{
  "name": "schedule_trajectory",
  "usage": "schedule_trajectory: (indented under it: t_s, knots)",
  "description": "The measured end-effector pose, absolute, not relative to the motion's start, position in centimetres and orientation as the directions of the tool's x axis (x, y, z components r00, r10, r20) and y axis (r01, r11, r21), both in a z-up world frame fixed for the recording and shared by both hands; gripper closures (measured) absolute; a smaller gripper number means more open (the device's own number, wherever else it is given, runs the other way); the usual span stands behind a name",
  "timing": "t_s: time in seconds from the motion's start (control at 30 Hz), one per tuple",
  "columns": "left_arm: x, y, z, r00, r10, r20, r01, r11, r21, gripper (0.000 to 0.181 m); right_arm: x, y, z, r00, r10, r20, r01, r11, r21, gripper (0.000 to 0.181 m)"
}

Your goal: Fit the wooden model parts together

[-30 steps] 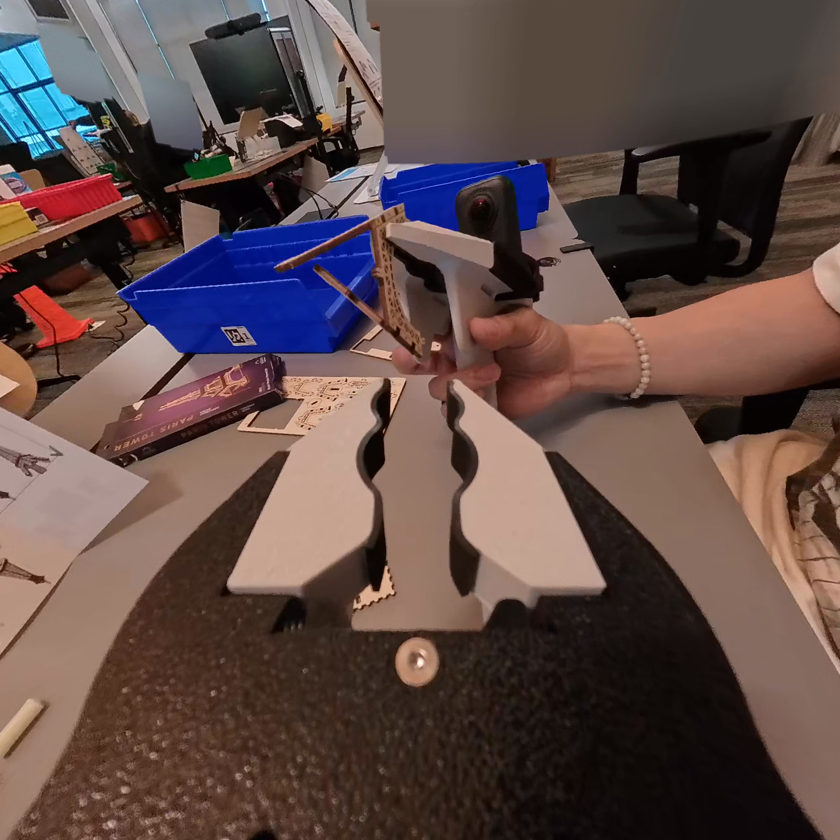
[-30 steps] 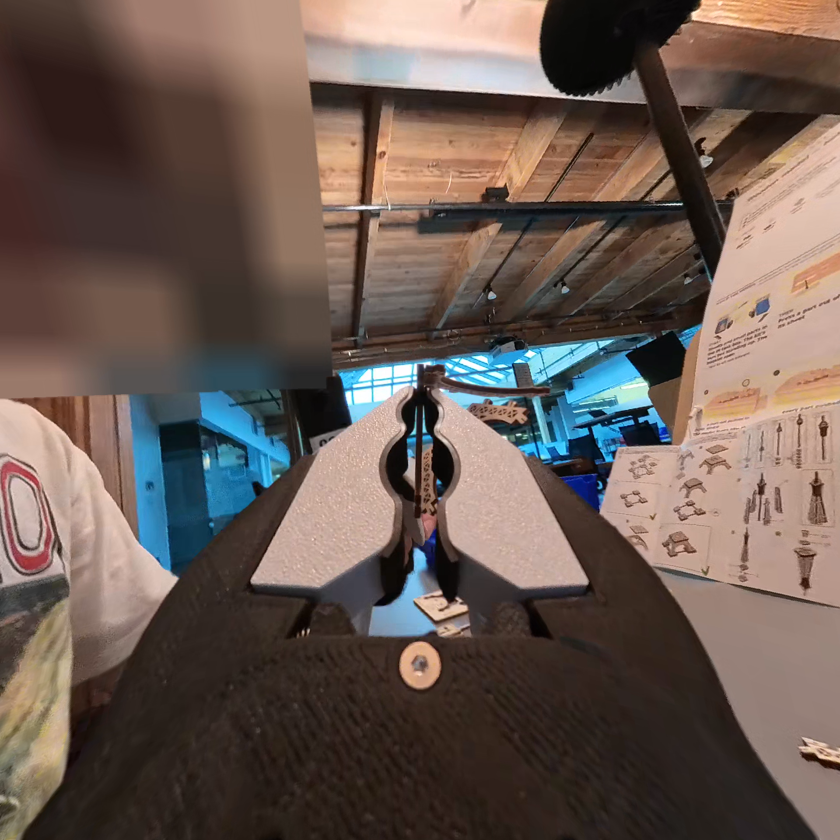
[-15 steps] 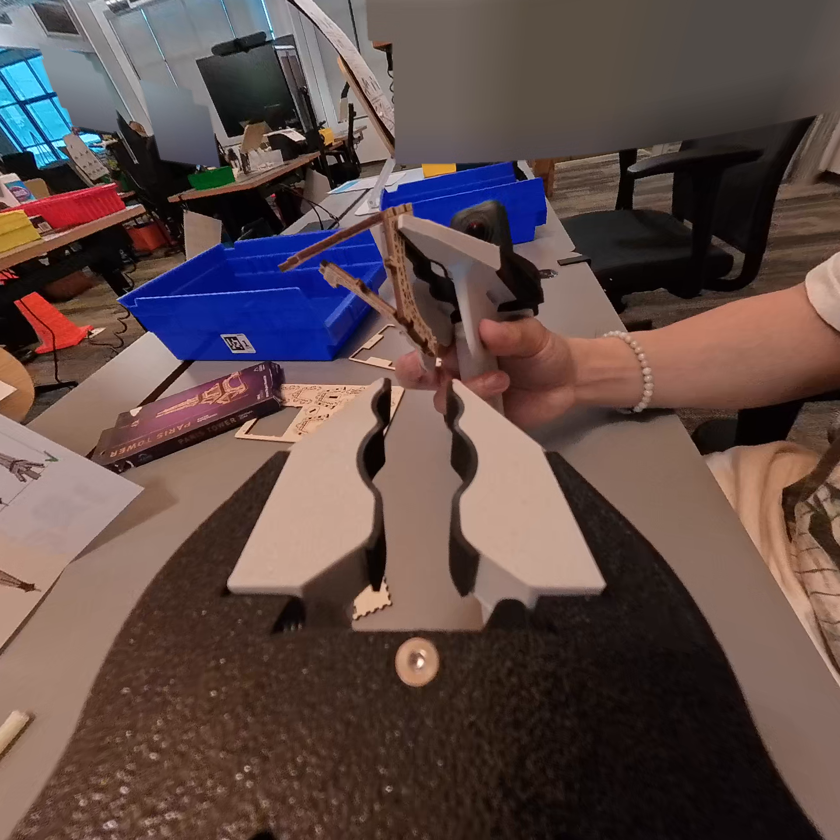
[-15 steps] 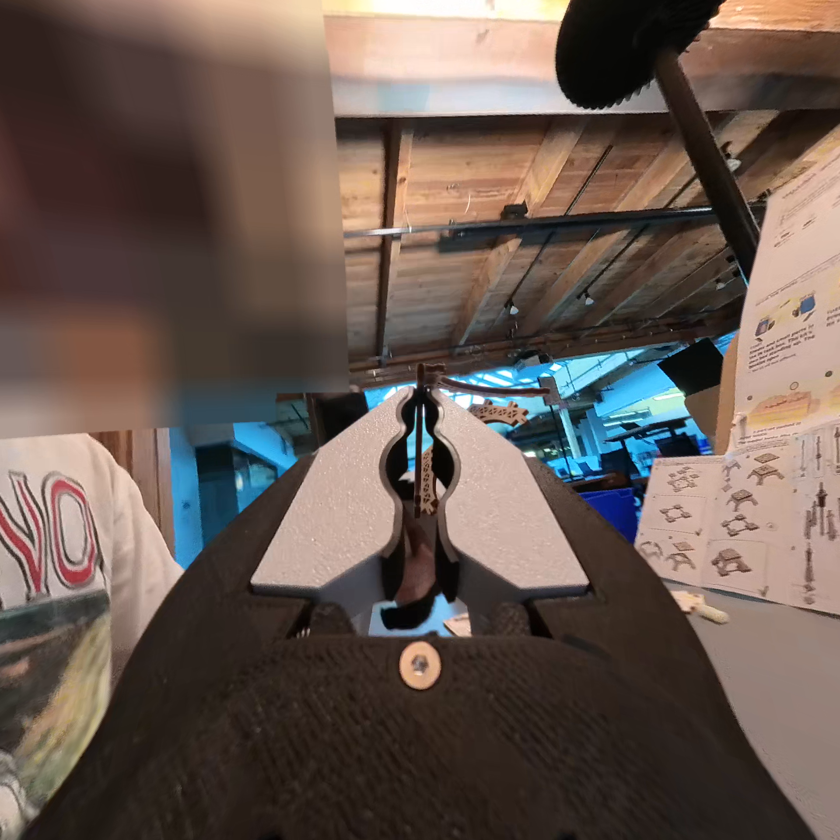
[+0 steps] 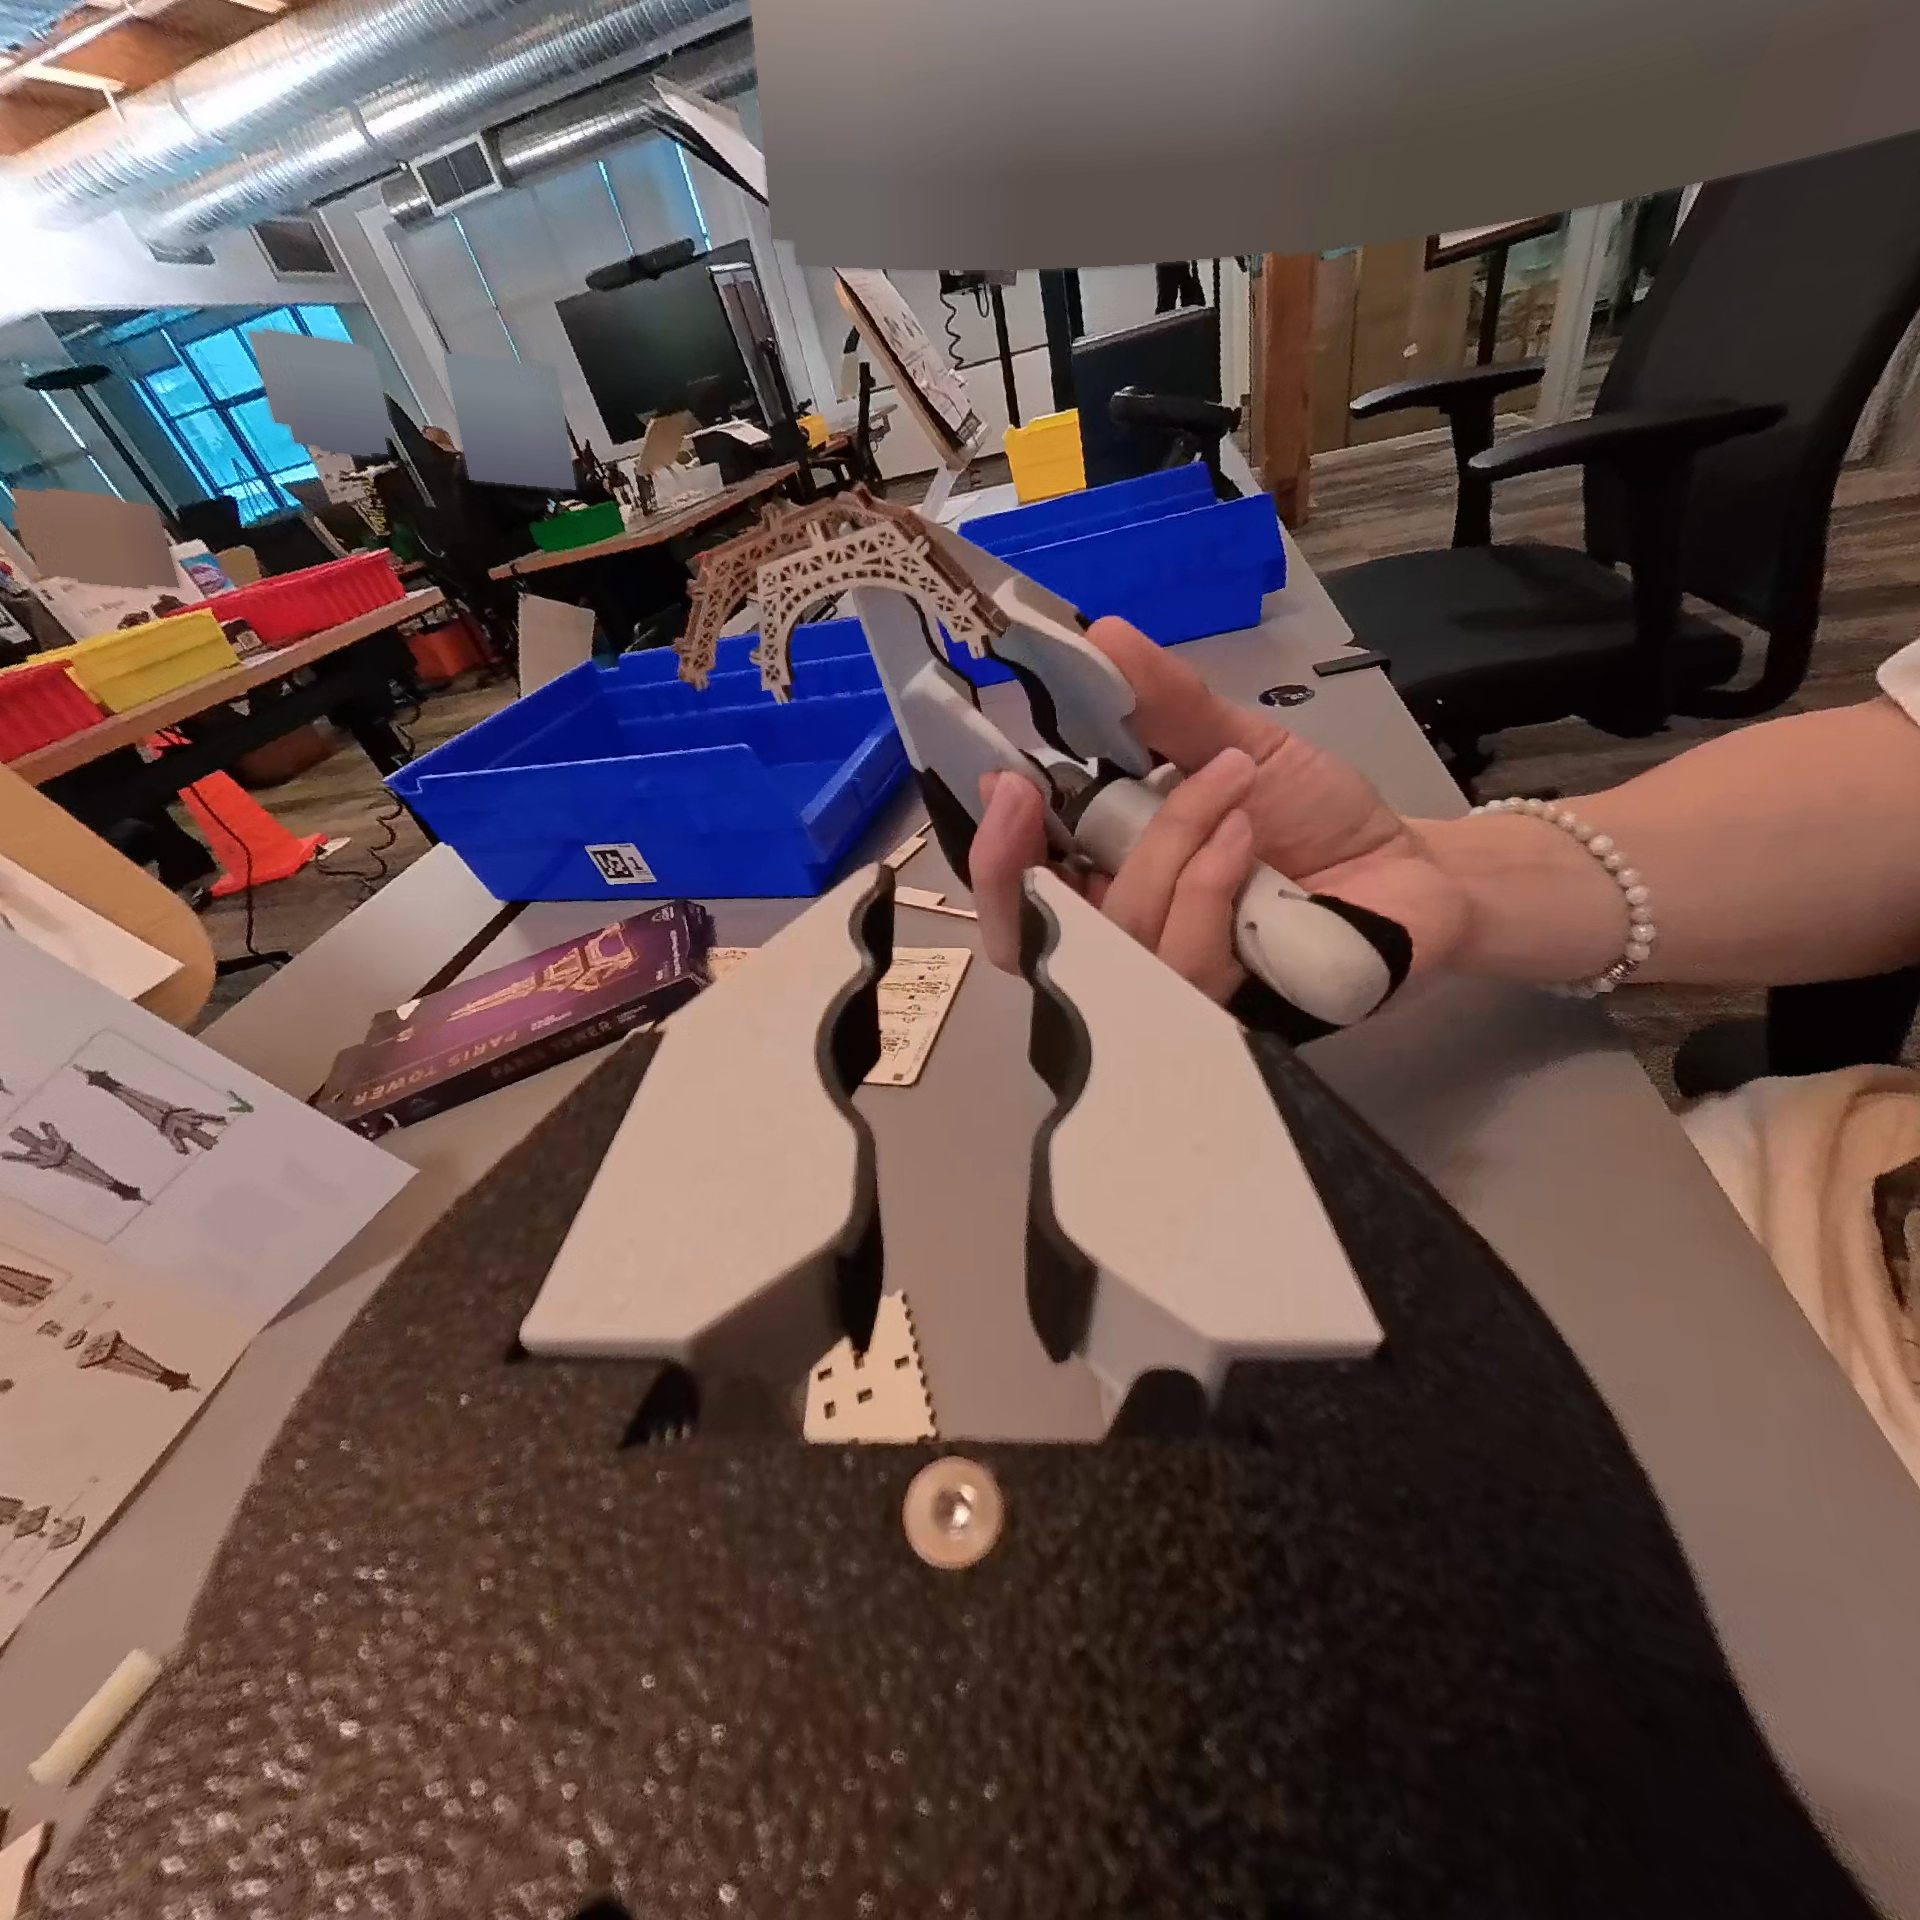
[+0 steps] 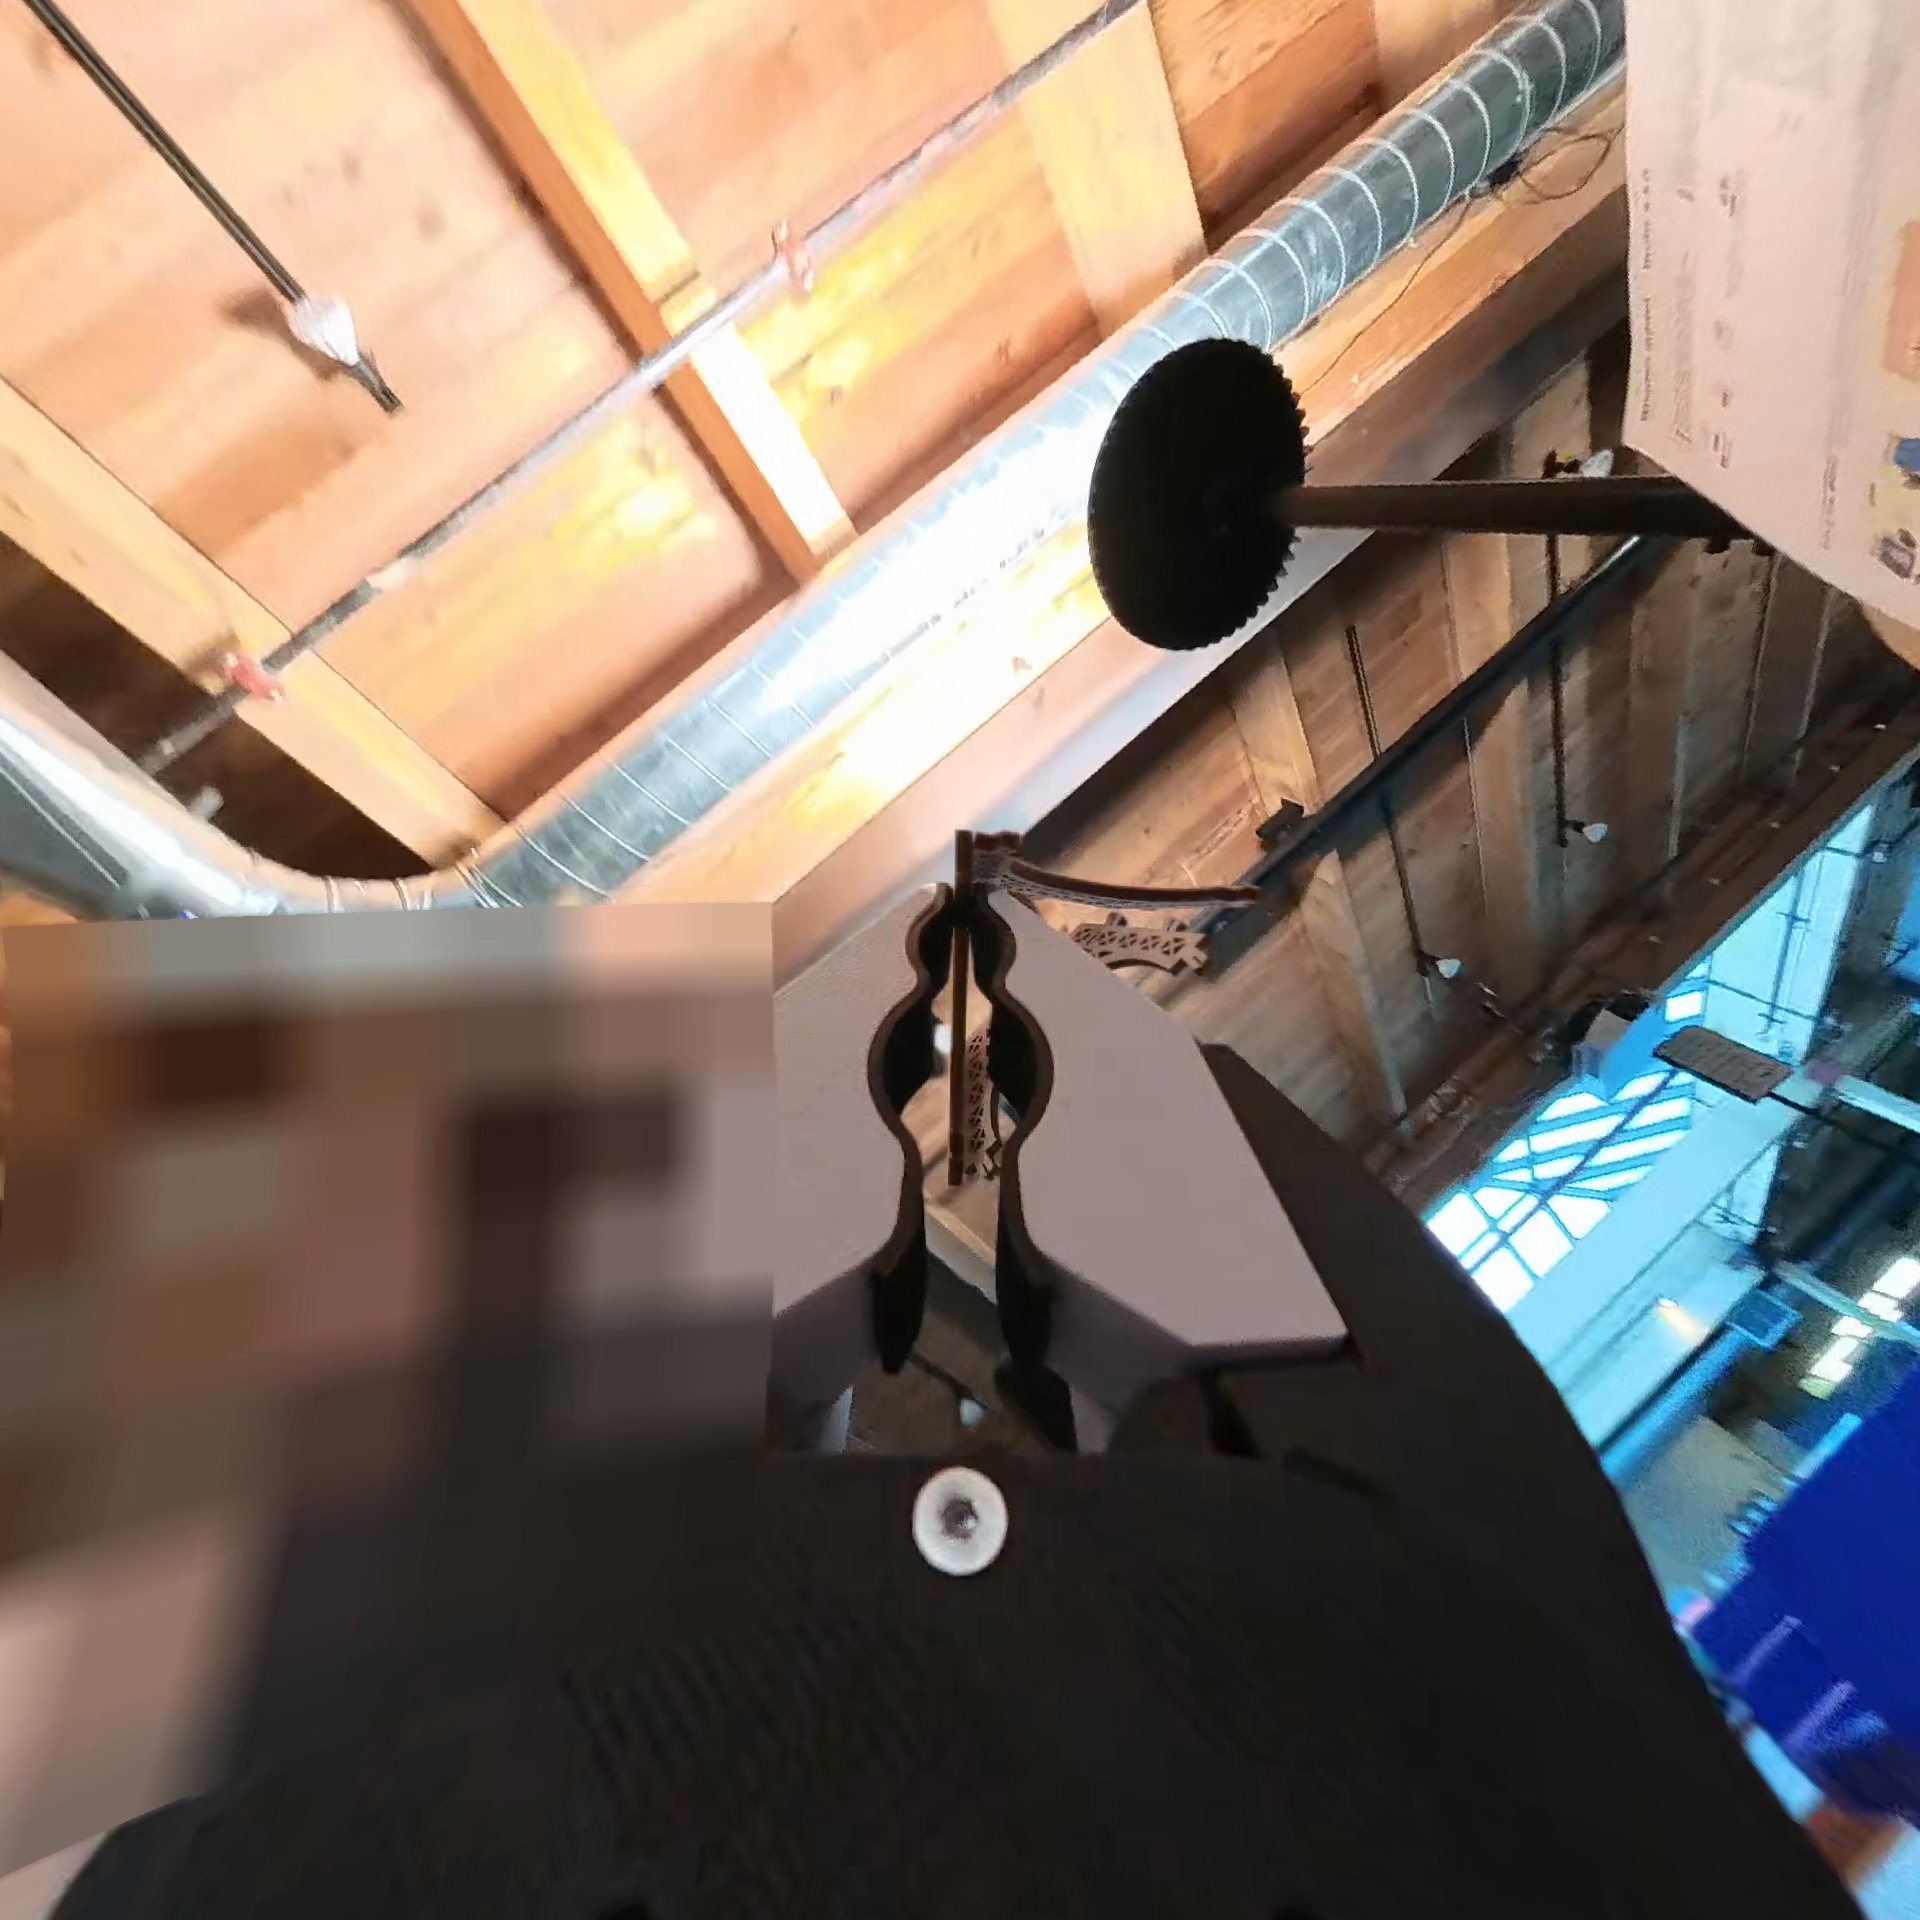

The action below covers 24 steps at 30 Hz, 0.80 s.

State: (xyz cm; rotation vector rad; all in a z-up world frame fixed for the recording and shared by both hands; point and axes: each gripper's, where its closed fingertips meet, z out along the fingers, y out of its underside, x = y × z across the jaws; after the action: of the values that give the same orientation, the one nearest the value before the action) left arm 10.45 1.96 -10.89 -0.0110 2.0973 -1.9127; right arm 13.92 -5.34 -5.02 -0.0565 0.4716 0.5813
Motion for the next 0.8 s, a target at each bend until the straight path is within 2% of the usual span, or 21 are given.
schedule_trajectory:
  t_s: [0.03, 0.27, 0.37, 0.5, 0.63, 0.8]
  knots:
    - [10.4, 1.9, -10.9, -0.956, -0.204, -0.21, 0.19, 0.111, -0.975, 0.16, 14.0, -5.4, -5.1, 0.722, 0.535, -0.438, -0.552, 0.828, 0.101, 0.181]
    - [9.1, 1.5, -9.8, -0.989, -0.128, -0.077, 0.078, 0.003, -0.997, 0.16, 13.1, -4.9, -4.8, 0.657, 0.669, -0.348, -0.668, 0.73, 0.142, 0.181]
    - [8.4, 1.4, -7.8, -0.995, -0.064, 0.076, -0.068, -0.131, -0.989, 0.16, 12.7, -4.7, -4.6, 0.627, 0.717, -0.305, -0.713, 0.686, 0.148, 0.181]
    - [8.2, 1.3, -6.2, -0.955, 0.034, 0.296, -0.294, -0.26, -0.92, 0.159, 12.1, -3.9, -4.5, 0.599, 0.751, -0.276, -0.752, 0.647, 0.129, 0.18]
    - [7.6, 0.6, -6.8, -0.914, 0.11, 0.389, -0.404, -0.214, -0.889, 0.156, 11.5, -2.8, -4.7, 0.573, 0.773, -0.273, -0.784, 0.614, 0.093, 0.181]
    - [7.2, 0.1, -7.1, -0.891, 0.155, 0.426, -0.451, -0.201, -0.87, 0.155, 11.2, -1.9, -5.0, 0.543, 0.794, -0.273, -0.809, 0.582, 0.083, 0.181]
